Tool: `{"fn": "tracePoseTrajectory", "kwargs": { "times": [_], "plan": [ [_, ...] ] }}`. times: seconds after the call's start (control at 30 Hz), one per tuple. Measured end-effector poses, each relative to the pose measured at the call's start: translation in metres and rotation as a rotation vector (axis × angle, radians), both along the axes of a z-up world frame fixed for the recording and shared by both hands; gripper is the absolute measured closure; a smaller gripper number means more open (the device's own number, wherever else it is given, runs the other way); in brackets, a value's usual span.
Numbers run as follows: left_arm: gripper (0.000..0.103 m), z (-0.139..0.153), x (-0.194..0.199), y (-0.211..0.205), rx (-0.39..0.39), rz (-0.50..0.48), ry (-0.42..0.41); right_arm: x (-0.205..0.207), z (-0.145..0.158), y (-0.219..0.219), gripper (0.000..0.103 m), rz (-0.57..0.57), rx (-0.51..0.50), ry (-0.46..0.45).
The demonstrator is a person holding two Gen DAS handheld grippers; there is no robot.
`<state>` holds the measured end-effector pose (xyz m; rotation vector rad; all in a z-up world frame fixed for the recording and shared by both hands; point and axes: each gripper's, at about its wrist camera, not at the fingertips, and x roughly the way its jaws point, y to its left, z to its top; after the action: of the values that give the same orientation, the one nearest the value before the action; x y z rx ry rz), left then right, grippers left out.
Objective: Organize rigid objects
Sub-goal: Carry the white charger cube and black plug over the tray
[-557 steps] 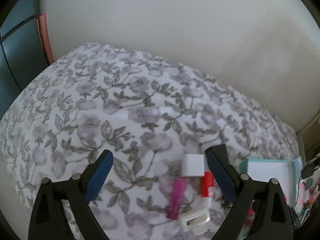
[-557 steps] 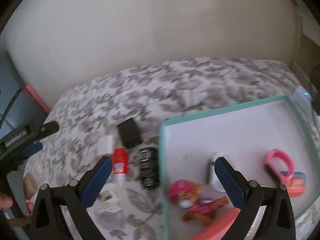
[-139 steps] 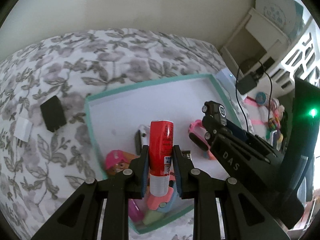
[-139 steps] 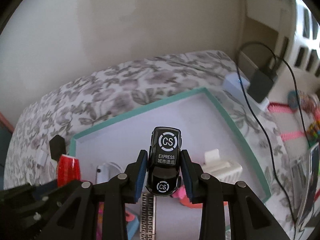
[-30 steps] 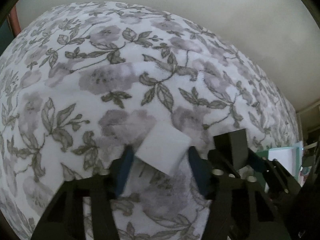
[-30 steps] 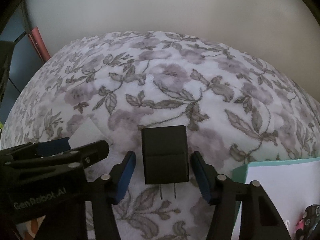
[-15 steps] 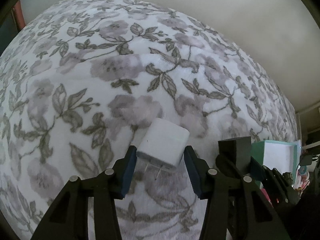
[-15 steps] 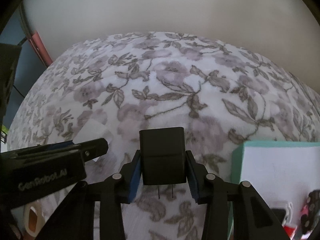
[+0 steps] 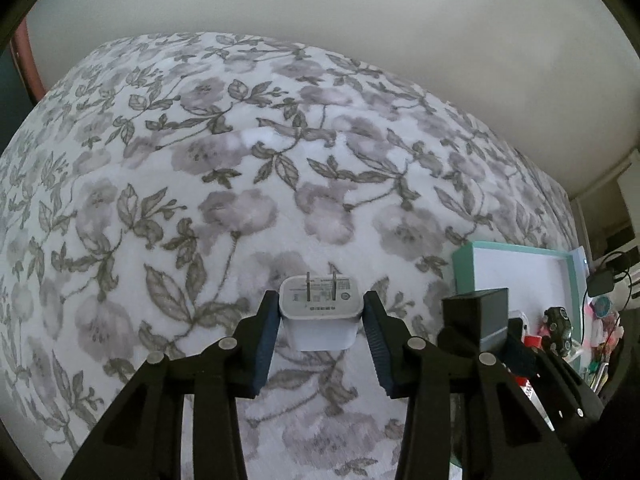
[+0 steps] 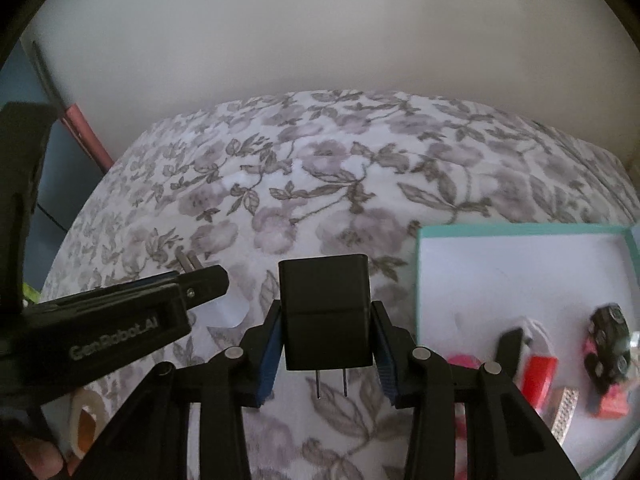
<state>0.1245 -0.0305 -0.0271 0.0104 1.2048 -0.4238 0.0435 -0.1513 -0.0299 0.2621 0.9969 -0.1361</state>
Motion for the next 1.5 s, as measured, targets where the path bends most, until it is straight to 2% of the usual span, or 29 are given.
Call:
{"fn": "tracePoseTrajectory", "kwargs": {
  "times": [0.43, 0.7, 1.1, 1.5],
  "plan": [
    [0.059, 0.036, -0.024, -0.003, -0.031, -0.004, -0.090, -0.040, 0.031, -0.018, 0.059, -0.084, 0.029, -0.040],
    [0.059, 0.055, -0.045, -0.020, -0.063, -0.049, -0.129, -0.061, 0.043, -0.039, 0.059, -0.154, 0.050, -0.030],
    [0.059, 0.068, -0.076, -0.054, -0.057, -0.147, -0.171, -0.100, 0.055, -0.087, 0.059, -0.287, 0.064, -0.045],
    [0.059, 0.072, -0.124, -0.106, -0.034, -0.327, -0.177, -0.139, 0.057, -0.130, 0.059, -0.427, 0.018, -0.024]
  ]
}}
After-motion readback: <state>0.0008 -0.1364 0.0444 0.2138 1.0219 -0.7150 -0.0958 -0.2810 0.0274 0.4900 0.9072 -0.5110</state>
